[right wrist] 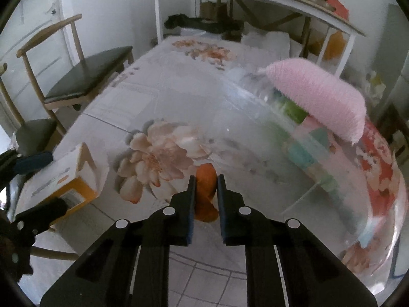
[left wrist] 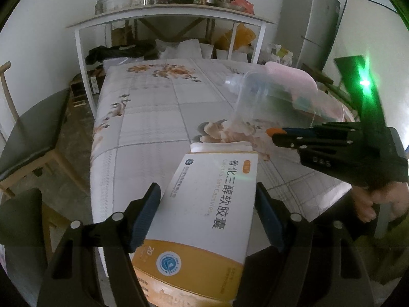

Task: Collect trash
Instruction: 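Grasp the small orange scrap with the right gripper while the left gripper holds the box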

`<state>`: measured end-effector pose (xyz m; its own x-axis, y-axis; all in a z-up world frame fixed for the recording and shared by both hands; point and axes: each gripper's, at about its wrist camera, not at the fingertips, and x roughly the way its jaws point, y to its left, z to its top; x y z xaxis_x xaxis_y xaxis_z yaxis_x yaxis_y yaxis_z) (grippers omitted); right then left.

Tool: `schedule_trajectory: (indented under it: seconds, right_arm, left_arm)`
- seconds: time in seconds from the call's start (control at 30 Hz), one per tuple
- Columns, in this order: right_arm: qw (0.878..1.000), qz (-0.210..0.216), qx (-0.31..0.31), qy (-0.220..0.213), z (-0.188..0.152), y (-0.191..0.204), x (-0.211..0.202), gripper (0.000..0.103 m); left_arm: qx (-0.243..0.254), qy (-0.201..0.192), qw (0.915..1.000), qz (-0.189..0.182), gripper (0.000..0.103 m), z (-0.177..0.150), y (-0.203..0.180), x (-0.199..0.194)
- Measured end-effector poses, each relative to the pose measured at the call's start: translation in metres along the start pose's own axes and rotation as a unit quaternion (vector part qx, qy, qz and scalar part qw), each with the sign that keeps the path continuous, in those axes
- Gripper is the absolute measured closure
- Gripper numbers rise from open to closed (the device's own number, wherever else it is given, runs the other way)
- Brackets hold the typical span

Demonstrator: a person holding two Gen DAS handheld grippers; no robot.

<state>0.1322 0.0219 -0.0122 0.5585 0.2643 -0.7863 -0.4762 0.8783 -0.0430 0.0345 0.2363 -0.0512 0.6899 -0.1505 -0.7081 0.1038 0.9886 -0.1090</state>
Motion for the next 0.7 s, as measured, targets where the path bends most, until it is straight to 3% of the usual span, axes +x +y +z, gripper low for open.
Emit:
schedule_trajectory:
  seconds: [0.03, 0.07, 0.1, 0.17, 0.3, 0.4, 0.5, 0.7]
  right_arm:
    - [1.000, 0.006, 0.000, -0.006, 0.001, 0.001, -0.004, 0.089]
    - [1.000, 0.010, 0.000, -0.012, 0.002, 0.002, -0.008, 0.090]
    - [1.000, 0.013, 0.000, -0.018, 0.002, 0.003, -0.012, 0.090]
    - [0.999, 0.019, 0.002, -0.026, 0.002, 0.003, -0.019, 0.090]
    - [0.999, 0.026, 0.004, -0.033, 0.000, 0.001, -0.026, 0.090]
    - [0.999, 0.033, 0.008, -0.039, -0.003, -0.002, -0.033, 0.090]
    - [0.998, 0.037, 0.012, -0.043, -0.006, -0.003, -0.039, 0.090]
    - [0.998, 0.048, 0.023, -0.045, -0.009, -0.008, -0.045, 0.090]
  left_arm:
    - [-0.003, -0.003, 1.0000, 0.000, 0.035, 0.000, 0.001, -0.002]
    - [-0.003, -0.011, 0.9999, -0.005, 0.052, 0.001, 0.001, -0.005]
    - [-0.005, -0.018, 0.9998, -0.006, 0.058, 0.002, 0.002, -0.008]
    - [-0.017, -0.017, 0.9997, -0.007, 0.059, 0.005, 0.004, -0.009]
    - [-0.009, -0.011, 0.9999, -0.004, 0.053, 0.005, 0.003, -0.005]
    - [0.000, -0.002, 1.0000, 0.003, 0.033, 0.004, -0.001, -0.003]
    - [0.008, 0.016, 0.9994, 0.030, 0.023, 0.000, -0.002, 0.005]
    - [-0.020, 0.045, 0.9987, 0.013, 0.020, 0.000, 0.005, 0.009]
